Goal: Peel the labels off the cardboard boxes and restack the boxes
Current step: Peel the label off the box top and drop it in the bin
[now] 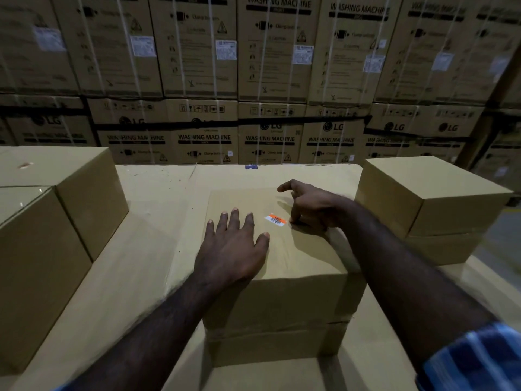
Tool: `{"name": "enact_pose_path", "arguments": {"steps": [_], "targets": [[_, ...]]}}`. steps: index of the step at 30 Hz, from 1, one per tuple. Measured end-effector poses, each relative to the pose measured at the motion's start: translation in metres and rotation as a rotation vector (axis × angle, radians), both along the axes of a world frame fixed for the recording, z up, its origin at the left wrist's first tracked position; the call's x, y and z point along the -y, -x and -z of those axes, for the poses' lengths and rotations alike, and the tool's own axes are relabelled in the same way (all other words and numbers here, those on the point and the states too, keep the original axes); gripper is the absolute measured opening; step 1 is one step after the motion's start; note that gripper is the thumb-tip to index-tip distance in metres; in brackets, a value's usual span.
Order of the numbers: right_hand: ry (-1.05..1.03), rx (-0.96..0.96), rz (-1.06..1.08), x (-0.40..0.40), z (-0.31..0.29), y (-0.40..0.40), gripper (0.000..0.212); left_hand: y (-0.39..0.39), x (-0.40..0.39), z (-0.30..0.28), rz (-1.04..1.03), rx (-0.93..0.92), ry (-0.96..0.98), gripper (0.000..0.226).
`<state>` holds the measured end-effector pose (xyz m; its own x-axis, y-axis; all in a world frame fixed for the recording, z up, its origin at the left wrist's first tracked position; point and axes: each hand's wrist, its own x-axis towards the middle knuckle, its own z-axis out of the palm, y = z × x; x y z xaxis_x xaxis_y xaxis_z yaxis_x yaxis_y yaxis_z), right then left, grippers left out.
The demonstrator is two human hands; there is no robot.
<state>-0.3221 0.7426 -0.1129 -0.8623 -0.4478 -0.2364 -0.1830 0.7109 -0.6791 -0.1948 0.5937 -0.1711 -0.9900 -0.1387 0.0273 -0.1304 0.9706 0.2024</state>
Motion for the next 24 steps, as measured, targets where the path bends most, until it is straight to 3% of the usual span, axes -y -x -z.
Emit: {"name": "enact_pose_path", "arguments": {"steps": [11,24], "targets": [[-0.022,0.112,0.037,0.0004,-0.0009,0.0066,0.08,-0.0003,0.0014,-0.001,0.022,0.009,0.001,0.068],[-0.056,0.065,-0.042,-0.0007,-0.0005,0.0091,0.083,0.0005,0.0014,0.0004,0.014,0.002,0.005,0.068]]}}
